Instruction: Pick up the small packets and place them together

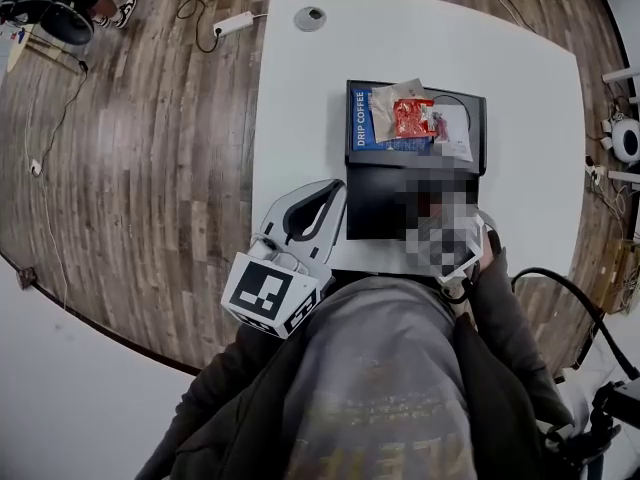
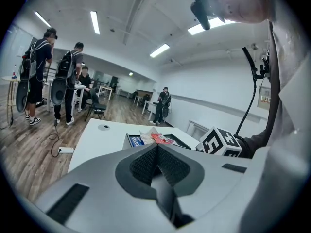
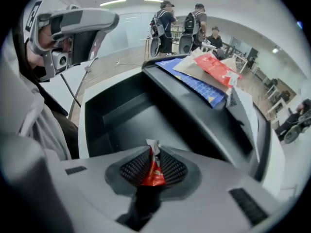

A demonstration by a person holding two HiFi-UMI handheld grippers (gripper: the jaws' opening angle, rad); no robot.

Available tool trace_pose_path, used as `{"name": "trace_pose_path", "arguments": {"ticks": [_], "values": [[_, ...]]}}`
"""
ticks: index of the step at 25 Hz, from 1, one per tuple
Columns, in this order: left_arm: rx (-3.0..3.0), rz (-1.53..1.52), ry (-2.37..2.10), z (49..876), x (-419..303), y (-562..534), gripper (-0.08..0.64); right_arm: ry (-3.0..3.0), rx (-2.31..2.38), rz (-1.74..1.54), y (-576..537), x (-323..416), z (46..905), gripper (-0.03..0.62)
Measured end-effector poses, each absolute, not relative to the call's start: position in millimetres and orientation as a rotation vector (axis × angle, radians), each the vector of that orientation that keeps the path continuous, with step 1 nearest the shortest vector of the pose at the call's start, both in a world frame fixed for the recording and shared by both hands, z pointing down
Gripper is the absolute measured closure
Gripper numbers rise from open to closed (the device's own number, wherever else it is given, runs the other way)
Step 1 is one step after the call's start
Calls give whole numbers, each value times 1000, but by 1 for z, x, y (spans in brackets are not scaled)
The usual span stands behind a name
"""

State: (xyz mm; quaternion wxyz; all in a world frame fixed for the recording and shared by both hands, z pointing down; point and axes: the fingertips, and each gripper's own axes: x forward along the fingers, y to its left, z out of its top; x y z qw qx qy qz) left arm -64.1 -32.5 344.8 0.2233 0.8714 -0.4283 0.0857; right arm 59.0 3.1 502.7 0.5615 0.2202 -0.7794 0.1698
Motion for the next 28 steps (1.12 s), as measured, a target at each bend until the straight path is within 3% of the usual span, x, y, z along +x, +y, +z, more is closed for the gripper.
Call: {"name": "trace_pose_path", "arguments": {"ticks": [15, 23, 28], "values": [[2521, 206, -1130, 320, -50, -31, 557, -2051, 634, 355, 0, 37, 418, 531], [2516, 208, -1130, 316, -45, -35, 557, -2103, 978, 264, -70, 86, 345, 531], [2466, 230, -1180, 324, -54, -41, 557, -2057, 1045, 264, -109, 109, 352, 531]]}}
